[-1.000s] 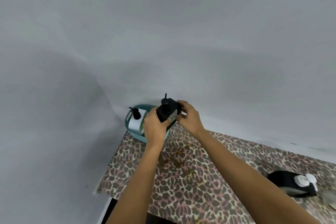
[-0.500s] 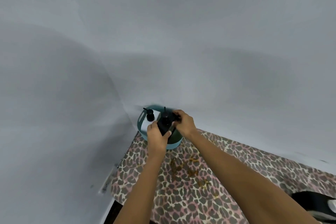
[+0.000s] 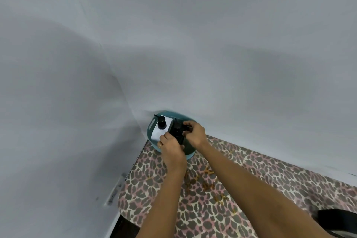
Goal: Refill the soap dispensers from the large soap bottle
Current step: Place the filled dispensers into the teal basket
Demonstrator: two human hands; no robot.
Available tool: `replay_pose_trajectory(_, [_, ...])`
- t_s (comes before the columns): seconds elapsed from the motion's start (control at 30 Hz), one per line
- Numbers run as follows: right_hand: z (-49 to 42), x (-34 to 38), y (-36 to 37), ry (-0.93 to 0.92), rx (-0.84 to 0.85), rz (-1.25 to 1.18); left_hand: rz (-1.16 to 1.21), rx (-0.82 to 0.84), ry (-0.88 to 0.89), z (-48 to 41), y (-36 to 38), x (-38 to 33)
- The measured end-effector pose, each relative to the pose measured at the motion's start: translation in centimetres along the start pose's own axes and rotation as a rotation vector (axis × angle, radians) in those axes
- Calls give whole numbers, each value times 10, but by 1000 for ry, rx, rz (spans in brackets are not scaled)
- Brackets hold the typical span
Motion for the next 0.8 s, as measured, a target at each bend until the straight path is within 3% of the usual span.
replay_pose_trajectory(0.53, [-11,-3,2,21,-63,-94,-200,-71,75,-12,0,-4])
replay_pose_trajectory(0.63, [-10,-6,4,30,-47,-108,-112,29,-18,-17,8,13])
replay_pose_trajectory(0.8, [-5,-5,7,-8,-31,-73,-24,74,26,-25,13,17])
Point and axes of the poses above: each hand's wrist, its own z-axis away from the middle knuckle, its own y-axis out of the palm, x = y × z, the point moved 10 cm from there along -z, towards the middle knuckle, and after that the axes turned 10 degrees about z, right-handed, at the moved point
